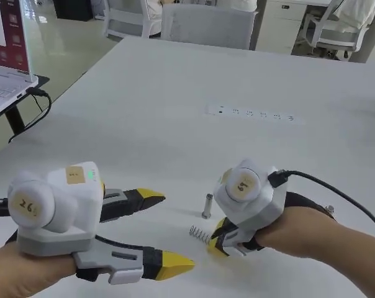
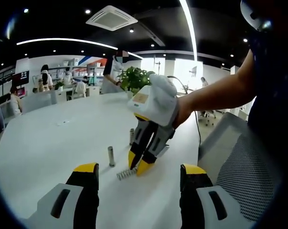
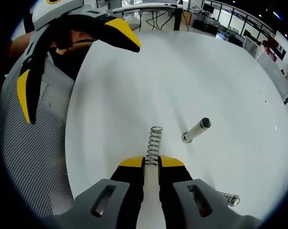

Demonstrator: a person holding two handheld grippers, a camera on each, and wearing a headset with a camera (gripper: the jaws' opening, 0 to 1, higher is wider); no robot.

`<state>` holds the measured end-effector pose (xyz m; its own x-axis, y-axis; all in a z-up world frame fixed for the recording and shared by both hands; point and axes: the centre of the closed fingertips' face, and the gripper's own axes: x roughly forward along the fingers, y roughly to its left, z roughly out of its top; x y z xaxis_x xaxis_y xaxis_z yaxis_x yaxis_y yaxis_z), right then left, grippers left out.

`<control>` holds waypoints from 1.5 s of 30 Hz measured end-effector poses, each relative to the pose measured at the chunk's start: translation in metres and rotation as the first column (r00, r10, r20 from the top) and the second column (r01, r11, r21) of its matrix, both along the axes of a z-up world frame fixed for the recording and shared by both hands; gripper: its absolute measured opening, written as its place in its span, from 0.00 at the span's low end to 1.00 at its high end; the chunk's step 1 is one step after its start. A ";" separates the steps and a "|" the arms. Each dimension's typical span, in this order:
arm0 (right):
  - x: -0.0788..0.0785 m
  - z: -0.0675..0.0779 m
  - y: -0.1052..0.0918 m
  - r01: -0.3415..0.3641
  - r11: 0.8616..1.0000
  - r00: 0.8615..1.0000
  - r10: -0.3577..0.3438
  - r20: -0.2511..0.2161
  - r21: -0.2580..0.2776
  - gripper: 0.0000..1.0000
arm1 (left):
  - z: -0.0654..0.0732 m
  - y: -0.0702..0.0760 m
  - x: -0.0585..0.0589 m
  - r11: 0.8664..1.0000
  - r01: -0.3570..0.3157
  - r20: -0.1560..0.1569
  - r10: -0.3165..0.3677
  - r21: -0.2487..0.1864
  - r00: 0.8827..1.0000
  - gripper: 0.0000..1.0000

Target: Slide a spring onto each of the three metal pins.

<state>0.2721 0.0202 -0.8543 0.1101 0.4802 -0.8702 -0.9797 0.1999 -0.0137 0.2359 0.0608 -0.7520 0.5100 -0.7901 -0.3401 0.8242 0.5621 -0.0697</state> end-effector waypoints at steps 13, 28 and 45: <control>-0.011 0.027 -0.003 -0.028 0.999 0.999 0.029 -0.032 0.038 0.08 | -0.003 -0.001 0.000 1.000 0.011 -0.004 -0.011 0.011 1.000 0.63; -0.038 0.079 0.002 -0.190 0.979 0.981 0.192 -0.012 0.076 0.08 | 0.000 -0.007 -0.005 0.998 0.057 0.030 -0.057 0.017 0.998 0.49; -0.061 0.094 0.006 -0.382 0.920 0.923 0.384 -0.002 0.085 0.08 | 0.002 -0.017 -0.019 0.989 0.147 0.055 -0.149 0.030 0.987 0.20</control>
<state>0.2111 0.0265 -0.7606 -0.1119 0.5520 -0.8263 -0.9816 -0.1909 0.0054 0.2174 0.0439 -0.7496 0.4074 -0.8496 -0.3350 0.9005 0.4348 -0.0074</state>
